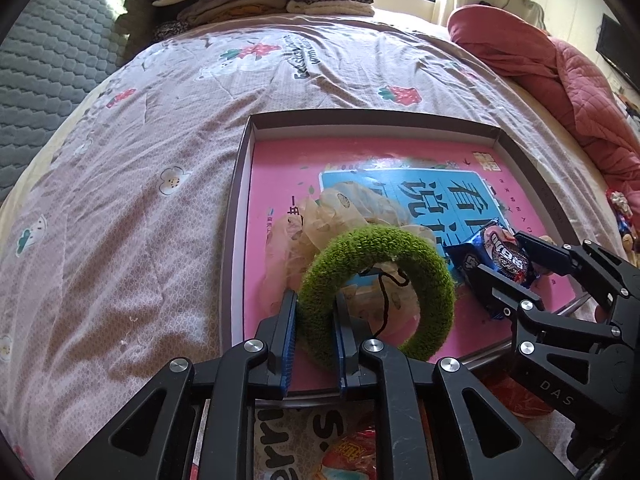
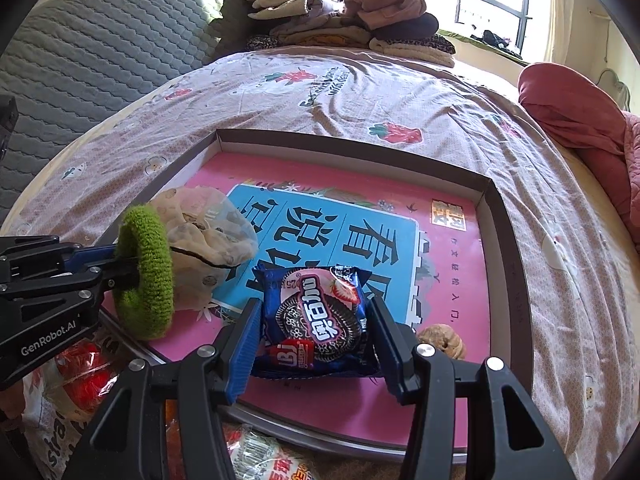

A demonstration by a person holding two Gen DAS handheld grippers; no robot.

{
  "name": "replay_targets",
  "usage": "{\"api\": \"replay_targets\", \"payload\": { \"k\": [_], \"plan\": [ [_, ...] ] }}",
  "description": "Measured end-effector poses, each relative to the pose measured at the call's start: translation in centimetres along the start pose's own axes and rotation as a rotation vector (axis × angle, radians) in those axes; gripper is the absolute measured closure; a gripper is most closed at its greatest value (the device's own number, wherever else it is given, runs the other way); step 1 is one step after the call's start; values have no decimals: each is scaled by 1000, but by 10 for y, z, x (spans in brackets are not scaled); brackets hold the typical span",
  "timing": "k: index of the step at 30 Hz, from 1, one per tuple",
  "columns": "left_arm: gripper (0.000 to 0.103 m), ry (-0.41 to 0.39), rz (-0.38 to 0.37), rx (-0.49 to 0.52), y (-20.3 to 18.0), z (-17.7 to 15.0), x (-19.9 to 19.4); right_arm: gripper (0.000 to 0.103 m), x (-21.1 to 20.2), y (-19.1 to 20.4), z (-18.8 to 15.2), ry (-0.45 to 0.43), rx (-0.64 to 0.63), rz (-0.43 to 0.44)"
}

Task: Organize objects
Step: 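Open right tool to drop the blue packet while left tool lowers the ring, then open left tool to release the green ring onto the tray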

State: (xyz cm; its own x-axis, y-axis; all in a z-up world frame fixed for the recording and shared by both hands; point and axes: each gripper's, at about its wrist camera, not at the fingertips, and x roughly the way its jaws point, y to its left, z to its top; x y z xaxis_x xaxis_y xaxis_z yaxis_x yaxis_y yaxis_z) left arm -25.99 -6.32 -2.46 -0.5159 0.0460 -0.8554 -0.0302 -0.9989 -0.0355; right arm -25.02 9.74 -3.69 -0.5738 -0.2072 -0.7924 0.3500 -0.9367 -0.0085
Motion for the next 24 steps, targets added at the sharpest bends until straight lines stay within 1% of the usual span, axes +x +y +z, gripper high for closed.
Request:
{"api": "replay_targets", "payload": {
  "k": [5,13,18,24],
  "plan": [
    [87,0,-12,-18,4,-1,-2,50,-1,1,0,6,-7,-17],
    [84,-2,5,-45,13,-1,-3,45,-5,0,0,2,-7,-37],
    [78,-9,8,-58,16,1,-5,43,-11,-1,0,-11,1,-41],
    [74,-20,-13,-53,8,3,-9,43,-20,-3,2,-28,9,-41]
  ]
}}
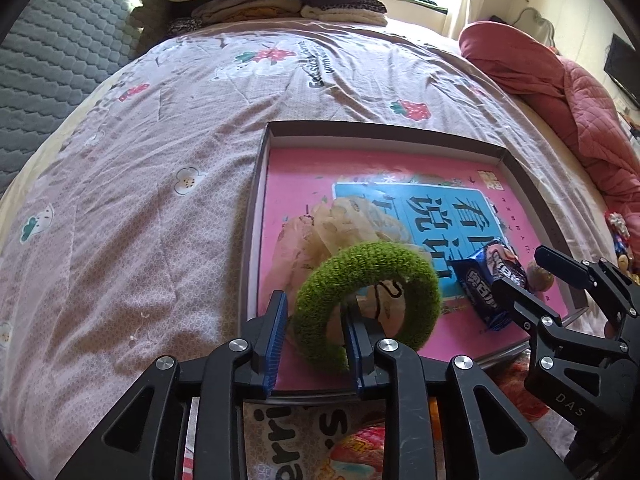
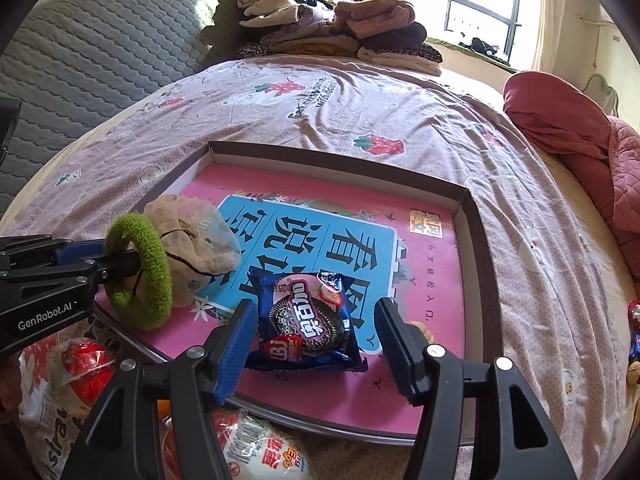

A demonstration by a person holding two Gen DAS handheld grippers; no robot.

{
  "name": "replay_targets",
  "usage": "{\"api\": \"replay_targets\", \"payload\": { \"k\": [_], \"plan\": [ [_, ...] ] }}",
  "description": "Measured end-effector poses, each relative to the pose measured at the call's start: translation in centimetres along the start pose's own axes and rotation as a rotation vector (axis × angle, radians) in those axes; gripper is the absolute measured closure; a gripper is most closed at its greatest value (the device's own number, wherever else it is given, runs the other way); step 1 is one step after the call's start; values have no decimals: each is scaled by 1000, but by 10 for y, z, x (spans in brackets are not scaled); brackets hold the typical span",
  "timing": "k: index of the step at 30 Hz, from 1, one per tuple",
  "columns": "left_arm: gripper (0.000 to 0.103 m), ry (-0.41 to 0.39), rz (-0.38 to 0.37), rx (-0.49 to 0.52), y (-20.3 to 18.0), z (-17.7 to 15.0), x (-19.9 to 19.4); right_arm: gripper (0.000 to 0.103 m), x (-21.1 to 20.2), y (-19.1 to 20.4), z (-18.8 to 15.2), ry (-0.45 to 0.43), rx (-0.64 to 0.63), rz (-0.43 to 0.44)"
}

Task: Organize objects
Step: 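Open left tool to release the green ring onto the tray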

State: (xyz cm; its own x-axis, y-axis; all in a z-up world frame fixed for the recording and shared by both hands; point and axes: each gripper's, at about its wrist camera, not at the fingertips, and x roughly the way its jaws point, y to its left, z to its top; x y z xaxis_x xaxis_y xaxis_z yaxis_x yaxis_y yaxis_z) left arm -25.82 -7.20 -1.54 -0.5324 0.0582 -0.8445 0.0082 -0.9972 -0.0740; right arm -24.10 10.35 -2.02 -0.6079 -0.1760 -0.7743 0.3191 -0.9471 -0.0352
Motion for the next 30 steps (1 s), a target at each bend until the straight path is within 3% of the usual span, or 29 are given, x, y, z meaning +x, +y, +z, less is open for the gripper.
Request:
{"api": "replay_targets", "payload": {
  "k": [5,28,30],
  "plan": [
    [69,-9,-7,19,-8,-1,-5,43,-7,-1,0,-10,3,-2],
    [68,-68,-18,49,-30,2,-42,43,-43,-9,2,-64,25,-2],
    [63,-74,-18,54,-32,3,-46,43,-47,-10,3,-70,28,-3]
  ]
}}
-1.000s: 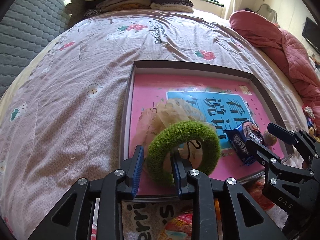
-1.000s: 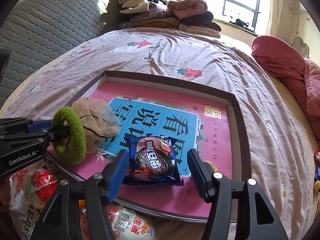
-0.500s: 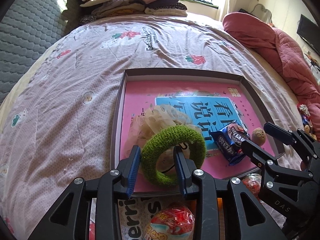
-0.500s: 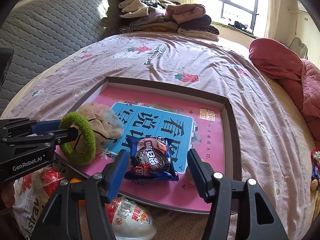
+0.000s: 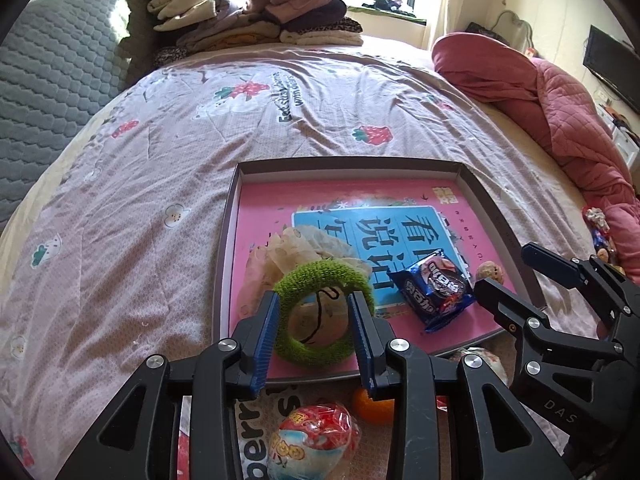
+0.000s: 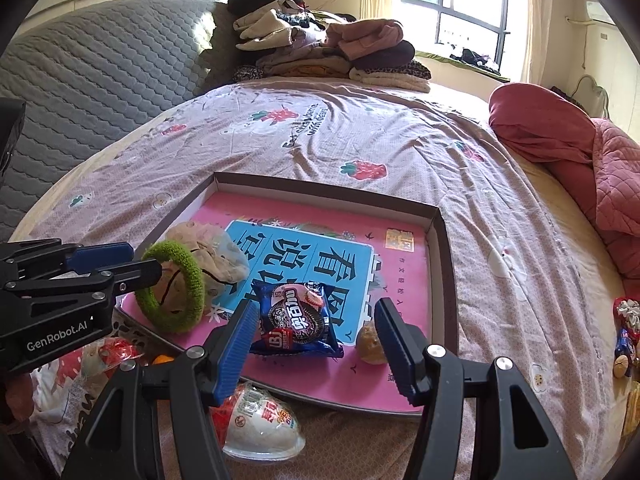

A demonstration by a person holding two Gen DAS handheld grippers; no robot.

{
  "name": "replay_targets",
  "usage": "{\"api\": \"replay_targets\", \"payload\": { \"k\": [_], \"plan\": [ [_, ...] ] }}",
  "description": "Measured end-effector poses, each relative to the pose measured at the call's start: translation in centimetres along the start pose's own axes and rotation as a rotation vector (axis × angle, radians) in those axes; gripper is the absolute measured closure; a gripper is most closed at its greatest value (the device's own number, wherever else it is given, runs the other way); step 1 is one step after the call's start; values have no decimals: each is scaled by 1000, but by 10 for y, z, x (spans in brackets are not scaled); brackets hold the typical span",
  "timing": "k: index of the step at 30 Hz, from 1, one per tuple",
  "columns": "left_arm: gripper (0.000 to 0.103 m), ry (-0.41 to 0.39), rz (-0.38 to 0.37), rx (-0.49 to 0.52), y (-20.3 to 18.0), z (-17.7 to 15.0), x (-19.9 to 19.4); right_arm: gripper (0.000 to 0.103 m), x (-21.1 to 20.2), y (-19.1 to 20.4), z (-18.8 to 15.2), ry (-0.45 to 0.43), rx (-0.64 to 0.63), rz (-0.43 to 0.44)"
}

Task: Organize objects
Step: 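Open left tool to release the green ring onto the tray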

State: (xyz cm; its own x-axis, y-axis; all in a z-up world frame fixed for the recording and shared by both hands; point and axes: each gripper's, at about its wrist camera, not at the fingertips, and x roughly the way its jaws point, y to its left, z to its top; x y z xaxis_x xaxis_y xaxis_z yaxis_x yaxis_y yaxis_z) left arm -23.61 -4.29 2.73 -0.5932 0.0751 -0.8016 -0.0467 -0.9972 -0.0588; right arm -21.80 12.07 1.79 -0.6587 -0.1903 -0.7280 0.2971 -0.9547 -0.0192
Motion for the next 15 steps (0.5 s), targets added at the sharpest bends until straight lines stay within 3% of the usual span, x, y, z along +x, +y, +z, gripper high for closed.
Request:
{"api": "replay_targets", "payload": {
  "k": [2,9,12,15],
  "plan": [
    [58,-7,-1,3,-2,0,-4,43,-4,0,1,-8,1,1],
    [57,-27,2,6,-4,1,-17,43,-14,0,1,-21,0,1],
    [49,-37,9,5,-5,1,-23,42,-20,-1,2,-32,10,5],
    [48,-50,7,-1,-4,1,-31,42,-27,-3,3,-43,21,6]
  ]
}}
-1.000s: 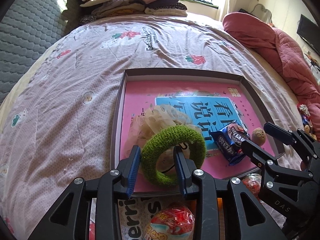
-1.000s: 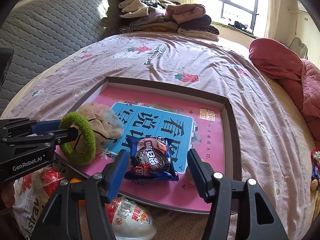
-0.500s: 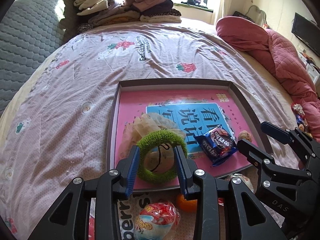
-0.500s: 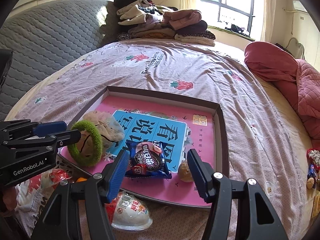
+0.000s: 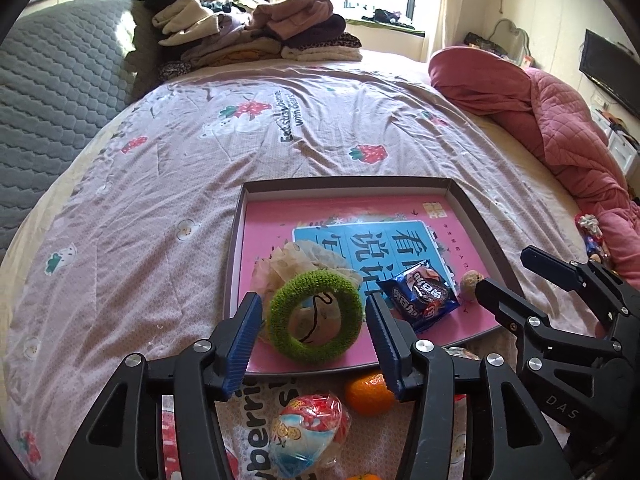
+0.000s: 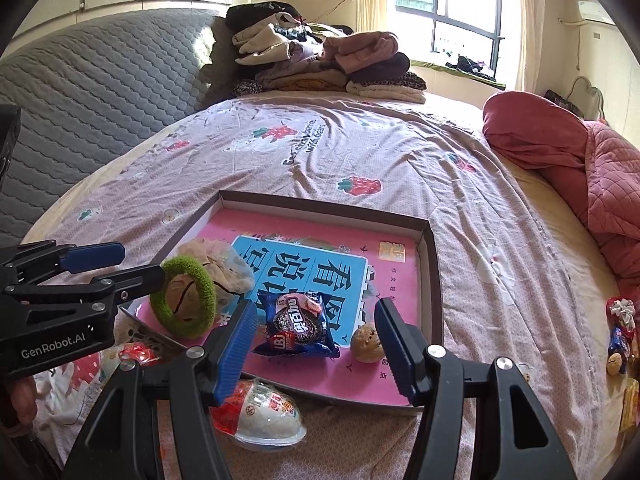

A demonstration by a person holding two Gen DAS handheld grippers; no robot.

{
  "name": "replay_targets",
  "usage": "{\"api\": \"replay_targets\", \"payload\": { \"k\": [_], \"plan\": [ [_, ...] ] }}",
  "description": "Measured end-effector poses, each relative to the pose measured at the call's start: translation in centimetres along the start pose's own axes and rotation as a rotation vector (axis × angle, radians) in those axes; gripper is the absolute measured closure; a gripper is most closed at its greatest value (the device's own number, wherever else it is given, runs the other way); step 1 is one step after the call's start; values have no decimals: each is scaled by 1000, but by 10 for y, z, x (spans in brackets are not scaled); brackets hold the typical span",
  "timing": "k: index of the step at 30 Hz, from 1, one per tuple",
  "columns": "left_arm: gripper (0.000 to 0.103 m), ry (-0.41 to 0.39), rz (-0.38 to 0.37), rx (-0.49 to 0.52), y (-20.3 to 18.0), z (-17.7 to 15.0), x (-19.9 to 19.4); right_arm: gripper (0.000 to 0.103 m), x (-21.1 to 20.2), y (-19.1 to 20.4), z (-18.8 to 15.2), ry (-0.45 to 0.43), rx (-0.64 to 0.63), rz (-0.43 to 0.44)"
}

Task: Organize objects
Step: 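Open left tool to release the green ring onto the tray, then withdraw both tools from the tray toward the wrapped balls on the bed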

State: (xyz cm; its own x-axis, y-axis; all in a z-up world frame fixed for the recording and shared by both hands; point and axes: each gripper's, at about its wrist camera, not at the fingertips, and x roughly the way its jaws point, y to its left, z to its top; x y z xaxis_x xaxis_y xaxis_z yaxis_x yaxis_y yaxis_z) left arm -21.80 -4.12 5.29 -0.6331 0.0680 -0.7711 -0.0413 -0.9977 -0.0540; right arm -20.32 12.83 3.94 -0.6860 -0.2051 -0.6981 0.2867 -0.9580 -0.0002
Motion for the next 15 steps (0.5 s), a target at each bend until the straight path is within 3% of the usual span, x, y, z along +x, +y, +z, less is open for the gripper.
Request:
{"api": "replay_targets", "payload": {
  "k": [15],
  "plan": [
    [47,-44,2,-8,5,-9,-37,39,-34,11,2,-43,-12,-5]
  ]
}}
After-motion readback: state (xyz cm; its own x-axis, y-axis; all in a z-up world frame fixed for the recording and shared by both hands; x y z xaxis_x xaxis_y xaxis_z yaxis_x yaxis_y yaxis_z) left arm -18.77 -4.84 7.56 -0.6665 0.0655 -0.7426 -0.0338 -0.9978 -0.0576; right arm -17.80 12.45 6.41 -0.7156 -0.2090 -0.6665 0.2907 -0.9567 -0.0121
